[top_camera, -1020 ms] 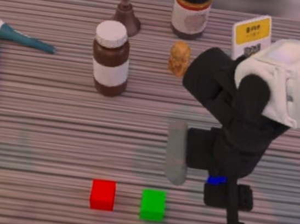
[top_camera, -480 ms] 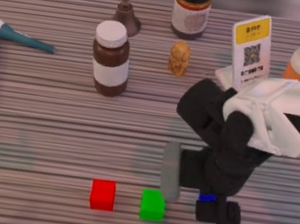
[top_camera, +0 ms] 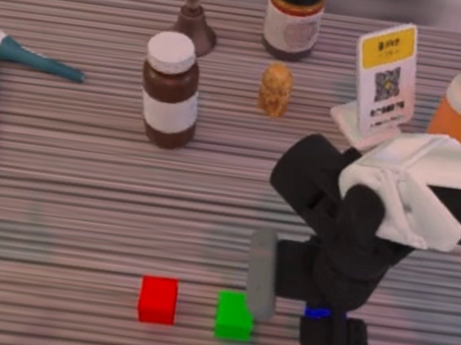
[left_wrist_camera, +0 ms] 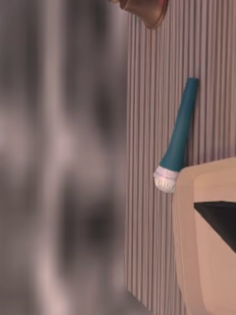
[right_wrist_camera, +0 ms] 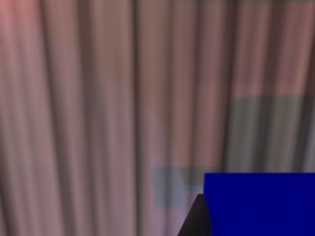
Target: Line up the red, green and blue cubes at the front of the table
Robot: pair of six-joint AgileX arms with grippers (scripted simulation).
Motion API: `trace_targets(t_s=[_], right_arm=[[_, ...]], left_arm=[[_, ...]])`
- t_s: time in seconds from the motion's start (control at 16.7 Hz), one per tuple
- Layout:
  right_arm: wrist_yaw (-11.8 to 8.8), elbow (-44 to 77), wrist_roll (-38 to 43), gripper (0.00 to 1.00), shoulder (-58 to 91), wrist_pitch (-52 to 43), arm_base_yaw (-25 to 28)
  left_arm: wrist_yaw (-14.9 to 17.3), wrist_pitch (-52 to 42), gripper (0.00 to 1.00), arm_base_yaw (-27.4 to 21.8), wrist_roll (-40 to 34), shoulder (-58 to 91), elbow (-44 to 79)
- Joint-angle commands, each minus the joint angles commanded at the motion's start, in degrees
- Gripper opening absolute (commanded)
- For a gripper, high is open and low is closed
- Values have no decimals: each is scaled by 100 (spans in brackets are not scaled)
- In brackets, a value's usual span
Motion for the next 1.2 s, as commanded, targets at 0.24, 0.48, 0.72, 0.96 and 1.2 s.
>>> trace_targets(t_s=[0.24,0.48,0.72,0.96,1.2], right_arm=[[0,0,0,45,0,0,0],[0,0,0,75,0,0,0],[0,0,0,100,0,0,0],[0,0,0,100,0,0,0],[0,1,0,100,-4,-1,-8]], left_arm=[[0,0,100,0,0,0,0],[0,0,100,0,0,0,0],[0,0,100,0,0,0,0],[0,0,100,0,0,0,0],[0,0,100,0,0,0,0]])
